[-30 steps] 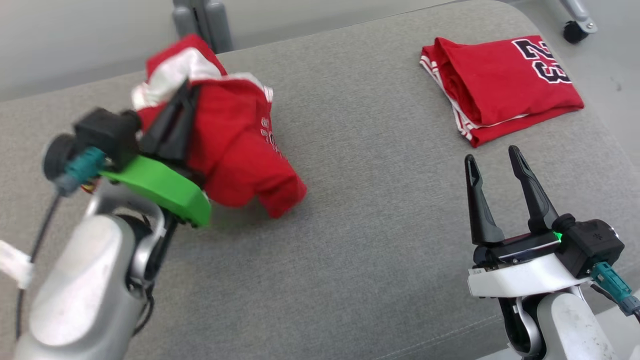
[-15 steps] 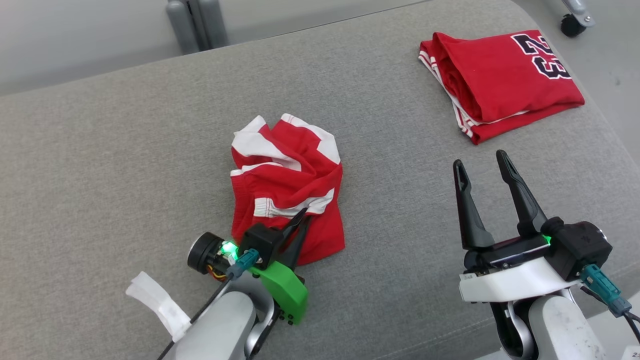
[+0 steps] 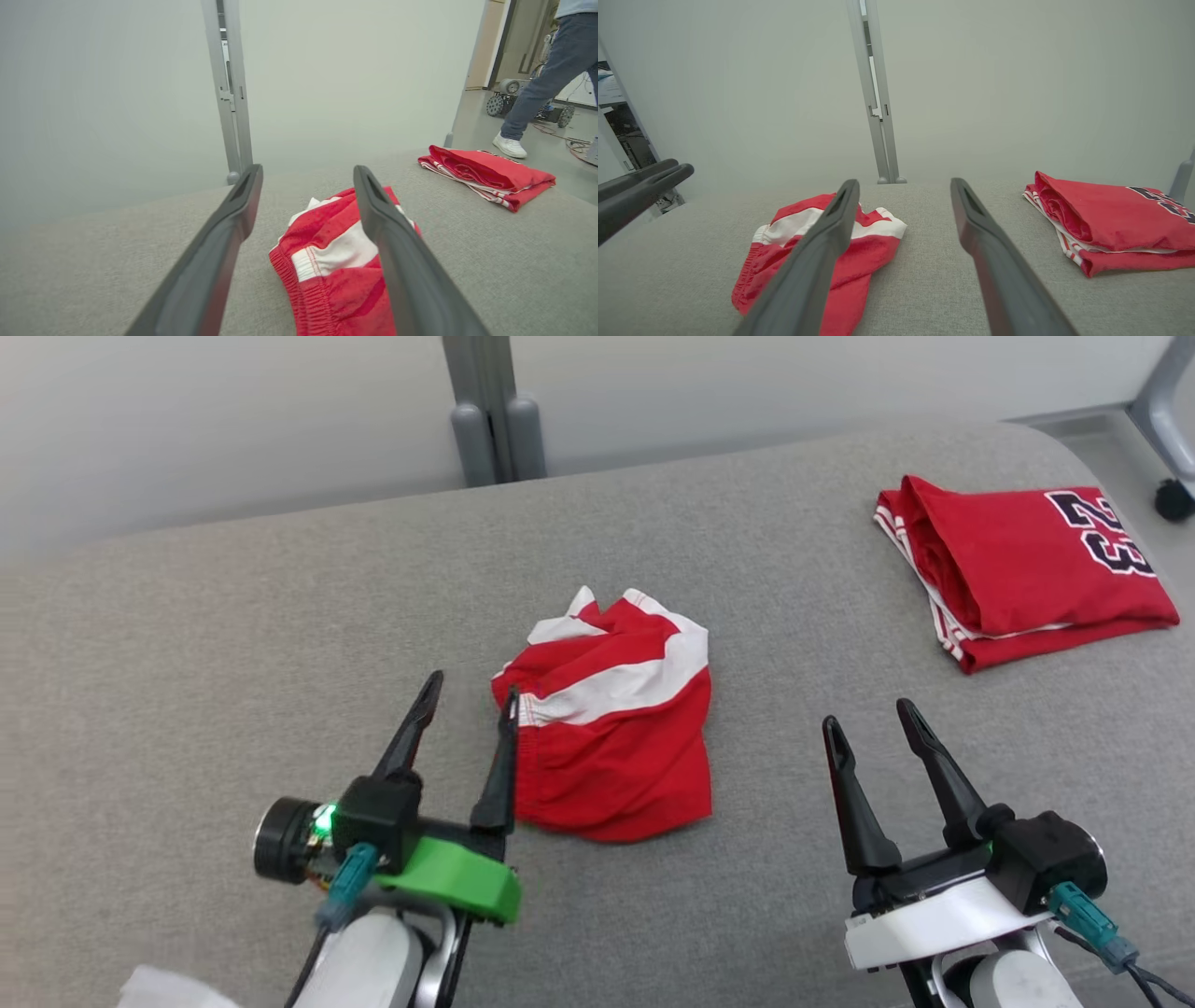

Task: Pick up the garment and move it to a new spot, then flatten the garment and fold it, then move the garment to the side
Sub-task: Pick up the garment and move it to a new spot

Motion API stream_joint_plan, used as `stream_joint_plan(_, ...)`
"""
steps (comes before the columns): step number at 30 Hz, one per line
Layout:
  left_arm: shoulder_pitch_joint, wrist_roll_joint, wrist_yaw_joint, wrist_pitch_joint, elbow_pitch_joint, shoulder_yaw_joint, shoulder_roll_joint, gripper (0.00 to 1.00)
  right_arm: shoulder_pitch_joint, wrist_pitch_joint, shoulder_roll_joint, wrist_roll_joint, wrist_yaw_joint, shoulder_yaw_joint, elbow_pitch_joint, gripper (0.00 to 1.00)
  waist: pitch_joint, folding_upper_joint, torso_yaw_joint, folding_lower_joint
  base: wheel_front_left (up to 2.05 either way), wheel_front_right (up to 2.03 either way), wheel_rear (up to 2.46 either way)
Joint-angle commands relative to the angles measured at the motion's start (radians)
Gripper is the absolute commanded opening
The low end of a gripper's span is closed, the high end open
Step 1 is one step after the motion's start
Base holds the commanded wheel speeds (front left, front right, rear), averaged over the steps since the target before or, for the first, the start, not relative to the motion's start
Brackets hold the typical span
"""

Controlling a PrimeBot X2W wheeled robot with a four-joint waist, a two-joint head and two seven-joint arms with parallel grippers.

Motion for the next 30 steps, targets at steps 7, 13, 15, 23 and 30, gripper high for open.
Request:
stream_joint_plan(7,0.211,0.038,0.019,-0.002,-0.107,0.174,0.011,1.00,0.038,0.000,0.001,-0.001,-0.002,-0.005,0.011,1.00,-0.101,-0.0001,0.109,0.0000,0.00,0.00,0.00)
stream_joint_plan(13,0.410,0.110,0.006,-0.002,-0.216,0.334,-0.030,1.00,0.072,0.000,0.002,-0.008,-0.002,-0.006,0.028,1.00,-0.122,-0.0001,0.114,0.0000,0.00,0.00,0.00)
stream_joint_plan(15,0.450,0.127,-0.012,-0.002,-0.220,0.357,-0.040,1.00,0.078,0.000,0.004,-0.010,-0.002,-0.004,0.034,1.00,-0.124,-0.0001,0.112,0.0000,0.00,0.00,0.00)
stream_joint_plan(23,0.452,0.178,-0.048,-0.002,-0.214,0.391,-0.063,1.00,0.089,0.000,0.012,-0.005,-0.002,-0.005,0.053,1.00,-0.121,-0.0001,0.109,0.0000,0.00,0.00,0.00)
stream_joint_plan(30,0.432,0.195,-0.054,-0.002,-0.213,0.396,-0.067,1.00,0.076,0.000,0.016,-0.007,-0.002,-0.010,0.064,1.00,-0.115,-0.0001,0.101,0.0000,0.00,0.00,0.00)
